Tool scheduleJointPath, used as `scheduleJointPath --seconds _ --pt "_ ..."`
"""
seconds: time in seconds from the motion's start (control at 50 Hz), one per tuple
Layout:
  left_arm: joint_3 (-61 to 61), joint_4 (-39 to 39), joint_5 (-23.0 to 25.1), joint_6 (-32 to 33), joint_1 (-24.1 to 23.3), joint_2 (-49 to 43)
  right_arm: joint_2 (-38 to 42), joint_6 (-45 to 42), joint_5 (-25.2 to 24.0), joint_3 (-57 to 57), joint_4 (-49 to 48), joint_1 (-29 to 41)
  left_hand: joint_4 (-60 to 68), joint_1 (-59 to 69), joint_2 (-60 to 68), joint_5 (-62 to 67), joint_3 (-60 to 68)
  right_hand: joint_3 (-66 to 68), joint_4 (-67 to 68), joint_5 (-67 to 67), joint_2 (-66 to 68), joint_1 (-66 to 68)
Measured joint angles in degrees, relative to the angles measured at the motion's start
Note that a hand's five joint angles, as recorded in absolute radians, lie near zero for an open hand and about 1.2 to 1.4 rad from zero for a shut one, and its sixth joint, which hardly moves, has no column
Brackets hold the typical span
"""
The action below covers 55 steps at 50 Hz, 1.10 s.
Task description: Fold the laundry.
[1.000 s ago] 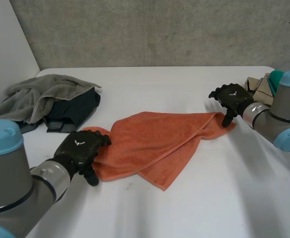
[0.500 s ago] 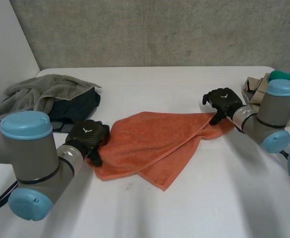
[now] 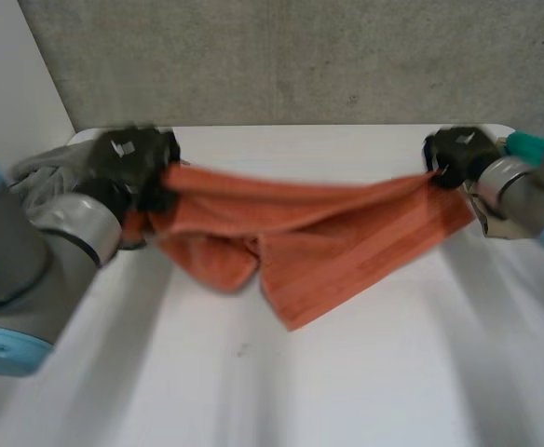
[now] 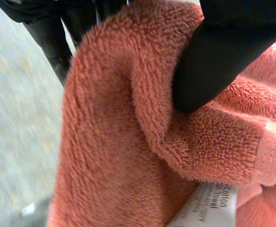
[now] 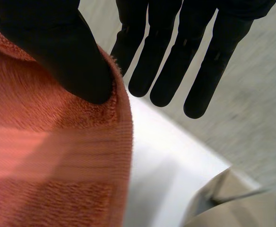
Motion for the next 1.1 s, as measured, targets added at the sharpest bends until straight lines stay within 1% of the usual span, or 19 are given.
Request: scheduleJointPath --seconds 0.12,0.16,0.24,0.32,0.4,0.52,0.56,0.58,0.6,0.62,0.64,0.66,0.7,0.74,0.8,0.88,0.96,1.02,1.1 --pt "6.55 -8.67 2.73 -3.75 0.29 7.61 -19.11 -1.53 -3.4 11.5 -0.17 -2.27 0.0 0.0 0.0 0.0 0.0 0.0 0.12 0.26 0.0 0.0" --pt "9.44 -13.44 3.65 -4.32 0.29 8.34 -26.13 -3.14 -4.55 16.01 -0.64 -2.6 0.0 0.0 0.01 0.0 0.0 0.01 0.13 0.36 0.0 0.0" --pt "14.29 -22.89 4.82 -4.5 0.27 6.57 -34.28 -6.14 -5.67 22.3 -0.73 -2.42 0.0 0.0 0.05 0.0 0.0 0.02 0.13 0.45 0.0 0.0" --pt "18.4 -30.96 4.9 -4.2 0.38 1.11 -36.81 -10.16 -5.6 26.53 0.89 -0.88 0.0 0.0 0.05 0.0 0.0 0.02 0.14 0.45 0.0 0.0" --pt "21.89 -34.41 3.27 -3.23 0.57 -6.82 -34.15 -15.03 -4.5 28.67 2.77 1.18 0.0 0.0 0.05 0.0 0.0 0.02 0.14 0.45 0.0 0.0" --pt "28.71 -32.32 -1.93 1.99 0.94 -21.66 -24.7 -19.16 -0.01 28.44 2.71 4.52 -0.05 0.0 0.01 0.0 -0.01 0.02 0.14 0.45 0.0 0.0" --pt "31.26 -31.15 -3.41 4.21 0.99 -25.82 -20.74 -19.35 2.91 27.72 1.55 5.65 -6.53 -3.98 -7.15 -3.81 -6.06 0.02 0.14 0.45 0.0 0.0" --pt "31.26 -31.15 -3.41 4.21 0.99 -25.82 -20.74 -19.35 2.91 27.72 1.55 5.65 -6.53 -3.98 -7.15 -3.81 -6.06 0.02 0.14 0.45 0.0 0.0" --pt "33.25 -30.32 -4.32 5.83 0.96 -28.59 -18.17 -19.22 5.14 27.25 0.47 6.38 -6.53 -3.98 -7.15 -3.81 -6.06 0.02 0.14 0.45 0.0 0.0" --pt "34.84 -29.75 -4.9 7.06 0.89 -30.51 -16.07 -18.99 7.18 26.9 -0.65 6.97 -28.03 -25.91 -28.26 -24.32 -27.63 0.02 0.15 0.45 0.0 0.0" --pt "35.58 -29.43 -5.17 7.61 0.79 -31.25 -14.92 -18.8 8.36 26.85 -1.42 7.33 -34.57 -32.34 -34.21 -30.85 -33.59 0.02 0.15 0.45 0.0 0.0" --pt "35.94 -29.25 -5.32 7.89 0.7 -31.47 -14.15 -18.64 9.23 26.9 -2.04 7.61 -44.59 -42.31 -44.87 -40.87 -44.24 0.02 0.15 0.46 0.0 0.0" --pt "35.75 -28.83 -5.59 7.91 0.41 -30.65 -12.82 -18.23 10.97 27.52 -3.76 8.21 -53.94 -50.53 -53.32 -50.51 -52.89 0.02 0.15 0.45 0.0 0.0" --pt "34.27 -28.38 -5.73 7.4 0.27 -28.86 -12.69 -18.02 11.45 28.28 -4.62 8.46 -55.78 -50.85 -55.17 -51.81 -54.71 0.02 0.15 0.45 0.0 0.0" --pt "30.25 -26.98 -6.02 6.32 0.22 -24.76 -13.26 -17.73 11.62 29.89 -5.91 8.7 -55.93 -50.85 -55.32 -51.82 -54.78 0.02 0.15 0.45 0.0 0.0" --pt "18.96 -21.78 -6.55 4.59 0.61 -15.26 -15.36 -17.26 10.85 33.14 -7.7 8.75 -55.25 -50.25 -54.69 -51.48 -54.33 0.02 0.15 0.45 0.0 0.0" --pt "8.24 -15.14 -5.91 3.91 0.94 -8.34 -17.16 -17.03 9.86 35.66 -8.66 8.65 -49.79 -44.42 -49.82 -46.13 -49.58 0.02 0.15 0.45 0.0 0.0" --pt "2.88 -10.09 -4.45 3.83 1.11 -6.67 -17.93 -17.02 9.16 37.01 -8.96 8.63 -49.22 -44.34 -49.14 -45.29 -48.82 0.02 0.15 0.45 0.0 0.0" --pt "0.95 -5.34 -2.82 3.83 1.75 -8.91 -18.3 -17.1 8.51 38.07 -9.03 8.61 -48.5 -43.8 -48.45 -44.59 -48.04 0.02 0.15 0.45 0.0 0.0"
